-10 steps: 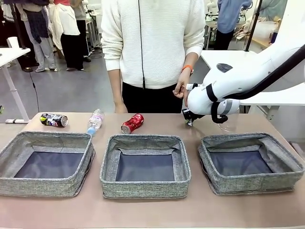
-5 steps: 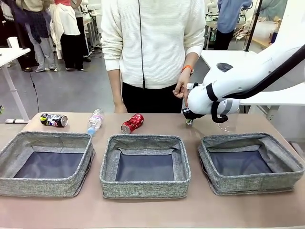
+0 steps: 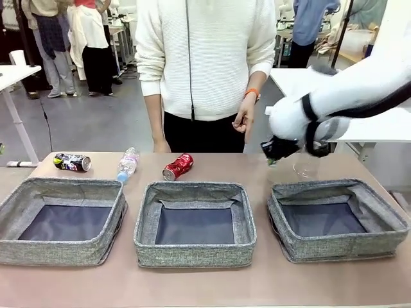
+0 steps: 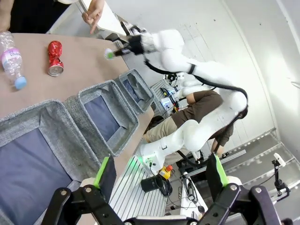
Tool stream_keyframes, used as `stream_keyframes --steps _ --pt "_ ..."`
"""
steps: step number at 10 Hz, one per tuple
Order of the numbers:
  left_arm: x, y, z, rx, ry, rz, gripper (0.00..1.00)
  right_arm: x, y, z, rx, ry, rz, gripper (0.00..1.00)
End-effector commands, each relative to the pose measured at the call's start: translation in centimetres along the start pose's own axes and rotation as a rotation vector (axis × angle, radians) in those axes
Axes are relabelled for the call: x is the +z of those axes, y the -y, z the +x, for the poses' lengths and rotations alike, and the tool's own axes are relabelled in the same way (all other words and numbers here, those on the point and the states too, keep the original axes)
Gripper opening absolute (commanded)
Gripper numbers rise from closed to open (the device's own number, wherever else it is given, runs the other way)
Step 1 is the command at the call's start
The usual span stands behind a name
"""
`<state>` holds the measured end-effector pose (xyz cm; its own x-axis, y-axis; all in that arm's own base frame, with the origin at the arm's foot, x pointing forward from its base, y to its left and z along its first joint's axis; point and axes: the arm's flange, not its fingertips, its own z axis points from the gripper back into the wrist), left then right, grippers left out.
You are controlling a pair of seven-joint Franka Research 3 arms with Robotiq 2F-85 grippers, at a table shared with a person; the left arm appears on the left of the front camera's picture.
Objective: Sort the waste into the appropriate baskets.
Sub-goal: Pick up the waste item pointed out by the person.
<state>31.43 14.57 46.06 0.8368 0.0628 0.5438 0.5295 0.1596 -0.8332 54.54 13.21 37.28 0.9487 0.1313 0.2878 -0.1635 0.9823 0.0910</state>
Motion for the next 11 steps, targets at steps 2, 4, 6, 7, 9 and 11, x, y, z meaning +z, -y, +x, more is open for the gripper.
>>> stream_keyframes --steps 2,4,6,7,9,11 --pt "0.0 0.1 0.1 -0.021 0.012 -0.018 1.00 12.7 -1.2 -13.6 0.075 0.029 -0.051 0.00" --pt "0.0 0.1 0.1 -0.021 0.012 -0.018 1.00 13.4 -0.7 -16.4 0.044 0.088 0.016 0.00" --pt "0.0 0.1 0.1 -0.021 0.012 -0.018 1.00 10.6 -0.8 -12.7 0.046 0.008 -0.052 0.00" --pt "0.0 0.1 0.1 -0.021 0.012 -0.018 1.00 13.2 -1.1 -16.3 0.050 0.056 -0.045 0.10" --pt "0.0 0.1 0.1 -0.021 0.012 -0.018 1.00 12.9 -6.4 -12.0 0.211 -0.043 0.131 0.10" --pt "0.0 0.1 0.1 -0.021 0.012 -0.018 1.00 17.8 -14.5 -9.6 0.121 -0.083 0.065 0.10"
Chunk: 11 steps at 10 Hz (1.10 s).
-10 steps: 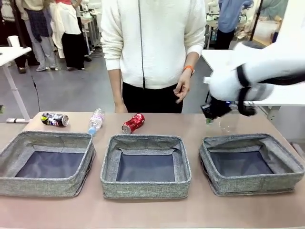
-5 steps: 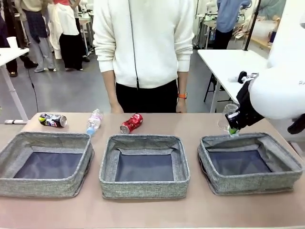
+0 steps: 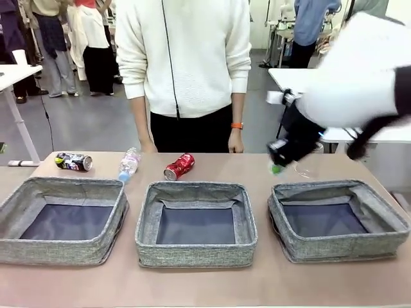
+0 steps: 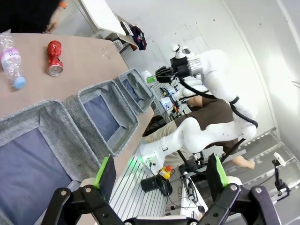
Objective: Sort the waste into the appropriate baskets.
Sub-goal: Pick up the waste item pointed out by the person.
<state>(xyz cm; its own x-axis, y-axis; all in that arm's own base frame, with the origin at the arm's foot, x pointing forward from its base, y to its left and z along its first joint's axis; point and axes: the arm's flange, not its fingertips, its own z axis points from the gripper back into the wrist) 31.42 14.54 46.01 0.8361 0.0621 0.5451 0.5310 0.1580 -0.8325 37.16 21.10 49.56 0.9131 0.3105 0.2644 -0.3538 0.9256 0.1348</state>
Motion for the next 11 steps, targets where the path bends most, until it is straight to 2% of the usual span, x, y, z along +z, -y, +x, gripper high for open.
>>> stream_keyframes --steps 1,2,3,4,5,6,7,9,10,11 --pt "0.0 0.2 0.1 -0.019 0.013 -0.016 1.00 4.1 -7.8 3.2 -0.064 -0.047 -0.153 0.10" --pt "0.0 0.2 0.1 -0.019 0.013 -0.016 1.00 5.6 -12.1 2.5 0.027 -0.120 -0.174 0.10" --pt "0.0 0.2 0.1 -0.019 0.013 -0.016 1.00 6.8 -15.3 1.7 0.083 -0.107 -0.246 0.10" --pt "0.0 0.2 0.1 -0.019 0.013 -0.016 1.00 8.3 -17.4 1.1 0.136 -0.096 -0.264 0.10" --pt "0.0 0.2 0.1 -0.019 0.013 -0.016 1.00 9.9 -18.5 1.2 0.128 0.005 -0.276 0.10" --pt "0.0 0.2 0.1 -0.019 0.013 -0.016 1.00 10.9 -18.0 0.9 0.119 0.101 -0.233 0.10" --pt "0.0 0.2 0.1 -0.019 0.013 -0.016 1.00 9.3 -18.8 -0.3 0.138 -0.061 -0.238 0.10" --pt "0.0 0.2 0.1 -0.019 0.013 -0.016 1.00 9.3 -18.8 -0.3 0.138 -0.061 -0.238 0.10" --pt "0.0 0.2 0.1 -0.019 0.013 -0.016 1.00 10.4 -19.2 0.0 0.148 -0.022 -0.242 0.10" --pt "0.0 0.2 0.1 -0.019 0.013 -0.016 1.00 10.3 -20.0 0.0 0.092 0.002 -0.215 0.10"
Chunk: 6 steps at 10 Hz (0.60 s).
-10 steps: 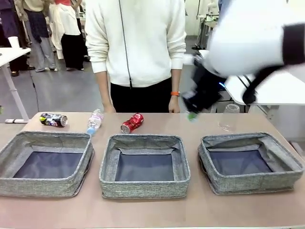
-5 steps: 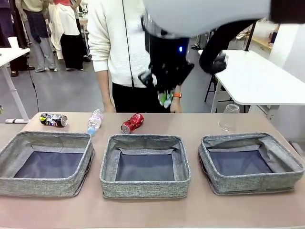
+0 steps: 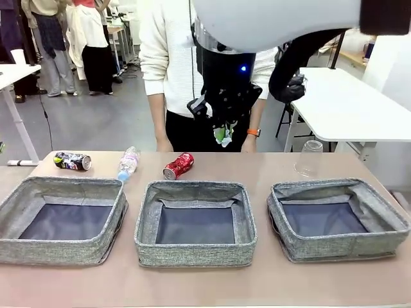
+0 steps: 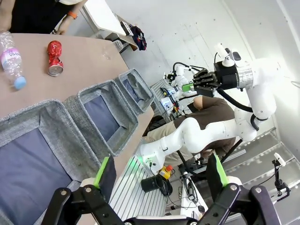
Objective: Sort the waste into the appropriate baskets.
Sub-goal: Pick up the waste item pointed out by the person.
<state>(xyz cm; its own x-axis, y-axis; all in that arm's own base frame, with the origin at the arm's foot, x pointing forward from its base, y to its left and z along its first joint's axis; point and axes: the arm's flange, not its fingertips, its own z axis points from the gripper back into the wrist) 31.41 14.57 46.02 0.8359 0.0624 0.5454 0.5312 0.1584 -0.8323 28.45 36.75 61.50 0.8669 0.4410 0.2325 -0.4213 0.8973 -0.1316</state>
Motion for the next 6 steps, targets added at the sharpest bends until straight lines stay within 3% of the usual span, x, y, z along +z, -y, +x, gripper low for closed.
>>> stream_keyframes --steps 1,2,3,4,6 --pt "0.0 0.2 0.1 -0.019 0.013 -0.017 1.00 2.7 -1.7 0.2 -0.113 0.073 0.044 0.10" --pt "0.0 0.2 0.1 -0.019 0.013 -0.017 1.00 5.1 -2.9 0.3 -0.199 0.111 0.107 0.10" --pt "0.0 0.2 0.1 -0.019 0.013 -0.017 1.00 7.2 -3.7 0.9 -0.432 0.076 0.189 0.10" --pt "0.0 0.2 0.1 -0.019 0.013 -0.017 1.00 8.4 -4.0 1.1 -0.572 0.053 0.241 0.10" --pt "0.0 0.2 0.1 -0.019 0.013 -0.017 1.00 9.3 -4.3 1.1 -0.660 0.000 0.268 0.10"
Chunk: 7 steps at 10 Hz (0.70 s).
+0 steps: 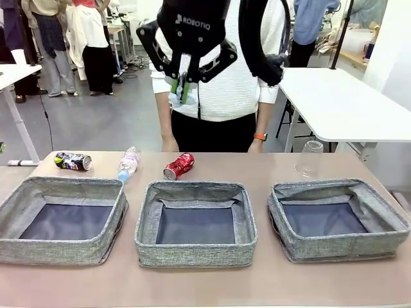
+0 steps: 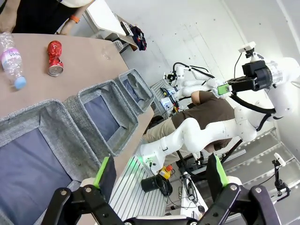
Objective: Sort the waste into the appropriate baskets.
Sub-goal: Pick up the waste item pointed out by the person.
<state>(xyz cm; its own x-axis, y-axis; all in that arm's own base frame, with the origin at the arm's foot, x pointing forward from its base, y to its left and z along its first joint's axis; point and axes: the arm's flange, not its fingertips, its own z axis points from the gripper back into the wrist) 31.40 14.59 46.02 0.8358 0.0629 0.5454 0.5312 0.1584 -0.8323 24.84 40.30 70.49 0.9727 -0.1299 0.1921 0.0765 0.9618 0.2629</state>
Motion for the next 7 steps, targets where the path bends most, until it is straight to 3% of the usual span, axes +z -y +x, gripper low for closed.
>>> stream_keyframes --steps 1,7 --pt "-0.1 0.2 0.1 -0.019 0.012 -0.017 1.00 -0.5 -0.9 -0.2 -0.066 0.012 -0.026 0.10" --pt "-0.1 0.2 0.1 -0.019 0.012 -0.017 1.00 5.3 -0.9 0.2 -0.037 0.096 -0.081 0.10"
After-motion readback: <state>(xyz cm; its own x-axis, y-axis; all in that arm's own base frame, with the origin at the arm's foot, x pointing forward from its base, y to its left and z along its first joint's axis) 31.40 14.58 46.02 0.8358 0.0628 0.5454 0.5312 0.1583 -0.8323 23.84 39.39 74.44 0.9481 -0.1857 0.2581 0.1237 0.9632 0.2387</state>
